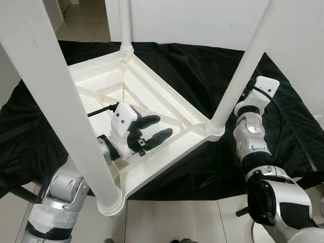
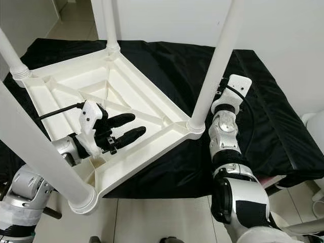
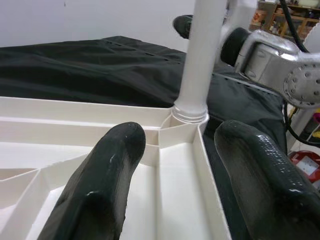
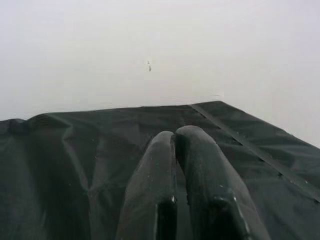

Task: Building children table

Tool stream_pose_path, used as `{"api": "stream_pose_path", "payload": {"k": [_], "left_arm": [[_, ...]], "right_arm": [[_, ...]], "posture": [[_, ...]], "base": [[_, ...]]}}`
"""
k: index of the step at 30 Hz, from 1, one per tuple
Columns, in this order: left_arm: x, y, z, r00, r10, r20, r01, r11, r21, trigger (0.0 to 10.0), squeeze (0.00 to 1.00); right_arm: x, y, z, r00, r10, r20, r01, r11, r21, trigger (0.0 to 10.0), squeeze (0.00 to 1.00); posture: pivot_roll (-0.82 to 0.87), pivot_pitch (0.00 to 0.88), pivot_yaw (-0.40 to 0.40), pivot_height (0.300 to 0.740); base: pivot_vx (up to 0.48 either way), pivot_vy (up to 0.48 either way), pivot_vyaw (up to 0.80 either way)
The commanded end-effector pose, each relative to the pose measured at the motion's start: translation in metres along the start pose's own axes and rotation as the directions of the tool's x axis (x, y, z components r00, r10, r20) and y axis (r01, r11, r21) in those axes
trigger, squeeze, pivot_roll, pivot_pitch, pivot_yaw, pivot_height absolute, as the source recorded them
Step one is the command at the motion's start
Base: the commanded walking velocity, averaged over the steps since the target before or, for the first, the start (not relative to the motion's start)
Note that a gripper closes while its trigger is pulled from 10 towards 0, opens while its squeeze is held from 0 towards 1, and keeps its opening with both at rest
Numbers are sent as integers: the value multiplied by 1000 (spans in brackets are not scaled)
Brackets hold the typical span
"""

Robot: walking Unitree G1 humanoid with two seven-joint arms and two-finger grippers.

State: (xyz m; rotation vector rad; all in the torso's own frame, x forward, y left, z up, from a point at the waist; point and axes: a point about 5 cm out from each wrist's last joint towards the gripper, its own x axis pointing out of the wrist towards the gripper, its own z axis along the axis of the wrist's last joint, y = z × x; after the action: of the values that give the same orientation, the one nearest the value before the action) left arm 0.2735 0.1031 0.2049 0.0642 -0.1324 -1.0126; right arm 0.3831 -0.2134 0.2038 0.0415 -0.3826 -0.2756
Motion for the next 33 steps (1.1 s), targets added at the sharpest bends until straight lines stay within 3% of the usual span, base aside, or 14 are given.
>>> {"api": "stream_pose_path", "payload": {"k": [1, 3, 8, 9, 11, 16, 17, 19, 22, 33], "left_arm": [[2, 3, 0, 999, 44, -6, -44, 999, 0, 10000, 0], [2, 3, 0, 999, 44, -6, -44, 999, 0, 10000, 0], [-14, 27, -8, 985, 162, -64, -159, 986, 47, 10000, 0], [-14, 27, -8, 985, 162, -64, -159, 986, 47, 10000, 0], [-24, 38, -9, 976, 202, -85, -196, 978, 72, 10000, 0], [-27, 44, -7, 970, 231, -81, -225, 971, 79, 10000, 0], [-27, 44, -6, 968, 238, -78, -232, 970, 78, 10000, 0], [-27, 44, -6, 968, 238, -78, -232, 970, 78, 10000, 0], [-28, 42, -9, 968, 236, -82, -230, 970, 80, 10000, 0], [-28, 47, -7, 965, 255, -66, -249, 964, 90, 10000, 0]], "right_arm": [[-8, -1, -9, 1000, 14, -9, -14, 1000, 3, 10000, 0], [-8, -1, -9, 1000, 14, -9, -14, 1000, 3, 10000, 0], [-33, -41, -15, 981, -189, 44, 193, 975, -110, 10000, 0], [-33, -41, -15, 981, -189, 44, 193, 975, -110, 10000, 0], [-49, -50, -17, 967, -246, 61, 253, 958, -137, 10000, 0], [-66, -51, -20, 960, -273, 66, 280, 950, -139, 10000, 0], [-76, -48, -22, 962, -264, 63, 270, 954, -128, 10000, 0], [-76, -48, -22, 962, -264, 63, 270, 954, -128, 10000, 0], [-109, -23, -25, 991, -126, 35, 129, 989, -75, 10000, 0], [-140, 6, -14, 996, 91, 8, -91, 996, 23, 10000, 0]], "posture": [[72, 115, -10, 740], [72, 115, -10, 740], [57, 123, -3, 740], [57, 123, -3, 740], [53, 124, 2, 740], [48, 125, 1, 740], [48, 126, -1, 740], [48, 126, -1, 740], [43, 124, -11, 740], [40, 119, -19, 740]], "base": [[0, 0, 0], [0, 0, 0], [0, 0, 0], [0, 0, 0], [0, 0, 0], [0, 0, 0], [0, 0, 0], [0, 0, 0], [0, 0, 0], [0, 0, 0]]}}
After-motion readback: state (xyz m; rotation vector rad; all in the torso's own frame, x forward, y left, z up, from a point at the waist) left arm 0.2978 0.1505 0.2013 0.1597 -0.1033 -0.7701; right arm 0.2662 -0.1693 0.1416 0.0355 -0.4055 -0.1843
